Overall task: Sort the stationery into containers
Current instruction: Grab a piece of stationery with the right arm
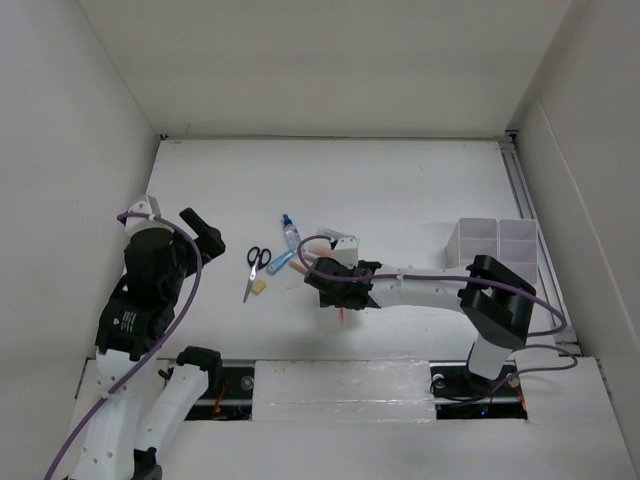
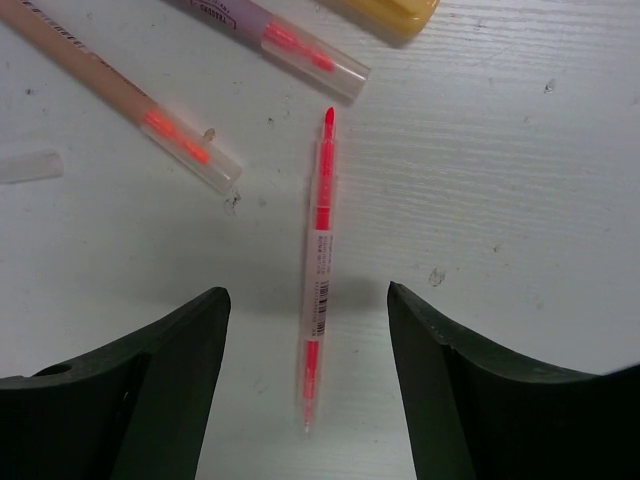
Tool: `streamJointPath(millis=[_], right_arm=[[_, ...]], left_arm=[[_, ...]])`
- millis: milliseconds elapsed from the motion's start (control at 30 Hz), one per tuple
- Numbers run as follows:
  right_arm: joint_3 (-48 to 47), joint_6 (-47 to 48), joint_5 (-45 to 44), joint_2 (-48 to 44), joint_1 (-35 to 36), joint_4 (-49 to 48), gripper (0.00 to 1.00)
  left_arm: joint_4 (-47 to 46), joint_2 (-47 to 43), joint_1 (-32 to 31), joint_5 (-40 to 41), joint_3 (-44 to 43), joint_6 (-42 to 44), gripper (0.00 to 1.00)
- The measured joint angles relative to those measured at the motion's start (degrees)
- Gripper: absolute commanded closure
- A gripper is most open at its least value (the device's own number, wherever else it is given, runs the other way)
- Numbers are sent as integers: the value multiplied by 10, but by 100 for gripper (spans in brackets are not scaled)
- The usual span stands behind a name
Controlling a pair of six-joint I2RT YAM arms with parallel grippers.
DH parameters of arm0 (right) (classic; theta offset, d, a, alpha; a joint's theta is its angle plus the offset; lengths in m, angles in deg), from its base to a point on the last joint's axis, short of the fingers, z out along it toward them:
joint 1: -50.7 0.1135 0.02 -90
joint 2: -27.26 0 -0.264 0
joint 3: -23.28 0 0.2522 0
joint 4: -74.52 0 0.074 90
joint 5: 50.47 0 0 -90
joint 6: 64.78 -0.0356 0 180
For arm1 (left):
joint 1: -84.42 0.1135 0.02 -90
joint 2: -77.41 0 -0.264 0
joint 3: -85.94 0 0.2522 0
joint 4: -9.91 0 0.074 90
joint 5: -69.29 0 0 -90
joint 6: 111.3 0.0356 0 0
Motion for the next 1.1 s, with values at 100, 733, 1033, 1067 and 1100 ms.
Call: streamJointPath(millis=[100, 733, 1033, 1067, 1100], right_arm=[[-10, -2, 3, 18, 0, 0, 32], [-2, -16, 32, 35, -5, -10, 44], [7, -10, 37, 32, -16, -23, 76], [6, -9, 38, 33, -16, -27, 84], [5, -7, 38, 36, -17, -31, 91]], left_arm=[[0, -4, 0, -2, 0, 0, 0], [0, -12, 0, -6, 0, 0, 0], [0, -19, 0, -6, 0, 0, 0], [0, -19, 0, -6, 0, 0, 0], [0, -19, 0, -6, 0, 0, 0]])
